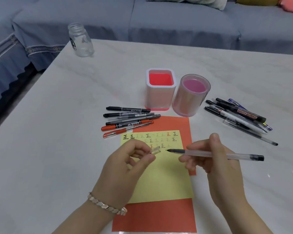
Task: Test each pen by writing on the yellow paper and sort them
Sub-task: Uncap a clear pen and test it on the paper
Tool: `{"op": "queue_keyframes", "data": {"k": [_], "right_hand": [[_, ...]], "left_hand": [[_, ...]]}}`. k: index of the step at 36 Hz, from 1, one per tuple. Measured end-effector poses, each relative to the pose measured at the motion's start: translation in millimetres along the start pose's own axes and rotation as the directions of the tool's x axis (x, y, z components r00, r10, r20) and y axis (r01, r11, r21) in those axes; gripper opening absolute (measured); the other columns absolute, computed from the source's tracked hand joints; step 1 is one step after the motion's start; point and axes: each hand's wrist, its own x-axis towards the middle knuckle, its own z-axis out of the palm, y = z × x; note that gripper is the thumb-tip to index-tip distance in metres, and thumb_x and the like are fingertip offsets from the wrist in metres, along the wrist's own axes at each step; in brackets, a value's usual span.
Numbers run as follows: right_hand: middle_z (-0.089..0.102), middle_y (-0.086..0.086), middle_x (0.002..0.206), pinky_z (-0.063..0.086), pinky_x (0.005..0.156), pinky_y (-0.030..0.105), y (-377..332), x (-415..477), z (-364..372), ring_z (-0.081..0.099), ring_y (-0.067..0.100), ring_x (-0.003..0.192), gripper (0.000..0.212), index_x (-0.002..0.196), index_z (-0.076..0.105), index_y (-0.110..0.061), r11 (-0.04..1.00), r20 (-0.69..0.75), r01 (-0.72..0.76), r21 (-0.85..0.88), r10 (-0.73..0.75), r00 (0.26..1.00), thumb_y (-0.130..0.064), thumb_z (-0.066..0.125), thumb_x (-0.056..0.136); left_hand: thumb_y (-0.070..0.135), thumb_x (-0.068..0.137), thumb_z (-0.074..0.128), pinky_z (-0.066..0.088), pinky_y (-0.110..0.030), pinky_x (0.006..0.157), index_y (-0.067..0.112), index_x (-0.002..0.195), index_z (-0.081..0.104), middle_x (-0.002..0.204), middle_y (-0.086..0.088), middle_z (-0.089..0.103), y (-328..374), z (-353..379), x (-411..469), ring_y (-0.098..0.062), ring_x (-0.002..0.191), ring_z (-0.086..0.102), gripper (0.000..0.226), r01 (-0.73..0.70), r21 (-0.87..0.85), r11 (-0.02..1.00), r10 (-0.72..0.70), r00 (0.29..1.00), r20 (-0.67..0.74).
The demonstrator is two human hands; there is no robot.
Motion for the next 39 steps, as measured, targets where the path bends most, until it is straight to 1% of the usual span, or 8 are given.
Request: {"op": "queue_keyframes", "data": {"k": [8, 14, 19, 25, 32, 34, 36, 39], "right_hand": [[0.065, 0.016, 0.057, 0.041, 0.045, 0.022, -6.8, -3.4, -7.5, 0.051, 0.019, 0.044, 0.062, 0.066, 0.068, -0.006, 0.999, -0.009, 0.038, -0.005, -0.038, 0.999, -0.065, 0.047, 0.072], [0.064, 0.011, 0.053, 0.043, 0.046, 0.025, -7.7, -5.2, -7.4, 0.051, 0.015, 0.044, 0.053, 0.065, 0.070, -0.016, 0.997, -0.008, 0.031, -0.070, -0.032, 0.999, -0.062, 0.047, 0.078], [0.059, 0.008, 0.046, 0.041, 0.050, 0.033, -7.0, -1.3, -8.7, 0.048, 0.017, 0.042, 0.043, 0.059, 0.069, -0.017, 0.996, -0.003, -0.042, -0.081, 0.042, 0.999, -0.043, 0.044, 0.082], [0.058, 0.008, 0.043, 0.036, 0.040, 0.015, -11.7, 8.6, -17.6, 0.044, 0.012, 0.036, 0.041, 0.053, 0.064, -0.010, 0.996, 0.004, 0.062, -0.067, -0.062, 0.998, -0.030, 0.047, 0.085], [0.057, 0.010, 0.040, 0.034, 0.039, 0.015, -15.8, 21.7, -35.1, 0.044, 0.009, 0.033, 0.042, 0.051, 0.068, -0.021, 0.985, 0.036, 0.118, -0.123, -0.114, 0.993, -0.029, 0.042, 0.083], [0.056, 0.010, 0.040, 0.035, 0.039, 0.015, -13.0, 22.9, -36.4, 0.043, 0.010, 0.034, 0.043, 0.050, 0.068, -0.018, 0.990, -0.024, 0.104, -0.099, -0.107, 0.994, -0.026, 0.050, 0.088], [0.054, 0.009, 0.041, 0.036, 0.041, 0.016, -5.7, 22.8, -37.3, 0.043, 0.010, 0.036, 0.053, 0.049, 0.067, -0.018, 0.997, -0.097, 0.062, -0.052, -0.066, 0.993, -0.022, 0.041, 0.095], [0.051, 0.007, 0.039, 0.038, 0.043, 0.017, 2.0, 20.6, -36.7, 0.044, 0.010, 0.038, 0.062, 0.046, 0.064, -0.015, 1.000, -0.143, -0.002, 0.014, 0.004, 0.990, -0.017, 0.031, 0.099]], "left_hand": [[0.024, 0.077, 0.068, 0.042, -0.009, 0.063, 0.029, 0.075, 0.062, 0.077, 0.020, 0.065, 12.6, 5.0, -1.1, 0.000, 0.078, 0.058, 0.008, -0.060, -0.024, 0.998, 0.061, 0.997, 0.040], [0.032, 0.070, 0.063, 0.042, -0.009, 0.065, 0.036, 0.074, 0.062, 0.076, 0.023, 0.064, 14.7, 8.8, -1.3, 0.002, 0.078, 0.058, 0.006, -0.111, 0.000, 0.994, 0.110, 0.990, 0.088], [0.039, 0.073, 0.061, 0.041, -0.006, 0.067, 0.046, 0.081, 0.061, 0.081, 0.020, 0.064, 19.1, 13.4, 2.2, 0.003, 0.074, 0.057, 0.011, -0.191, 0.037, 0.981, 0.180, 0.964, 0.197], [0.005, 0.082, 0.064, 0.042, -0.012, 0.051, 0.030, 0.073, 0.068, 0.052, 0.012, 0.059, 36.9, 23.3, 15.0, 0.001, 0.046, 0.049, 0.027, 0.062, -0.111, 0.992, -0.026, 0.955, 0.297], [0.003, 0.083, 0.062, 0.045, -0.020, 0.044, 0.016, 0.070, 0.069, 0.050, 0.003, 0.056, 42.0, 41.5, 30.3, -0.008, 0.038, 0.046, 0.019, 0.302, -0.216, 0.929, -0.163, 0.855, 0.492], [0.010, 0.084, 0.064, 0.045, -0.019, 0.046, 0.019, 0.071, 0.070, 0.051, 0.005, 0.056, 39.0, 49.8, 31.8, -0.006, 0.038, 0.047, 0.017, 0.130, -0.127, 0.983, -0.071, 0.918, 0.390], [0.022, 0.081, 0.063, 0.044, -0.016, 0.051, 0.017, 0.077, 0.073, 0.055, 0.006, 0.058, 35.4, 56.7, 34.2, 0.001, 0.043, 0.049, 0.011, -0.178, 0.017, 0.984, 0.167, 0.950, 0.262], [0.027, 0.078, 0.061, 0.039, -0.008, 0.055, 0.013, 0.081, 0.073, 0.060, 0.008, 0.061, 25.9, 58.7, 38.7, 0.004, 0.054, 0.047, 0.019, -0.518, 0.181, 0.836, 0.472, 0.847, 0.246]]}}
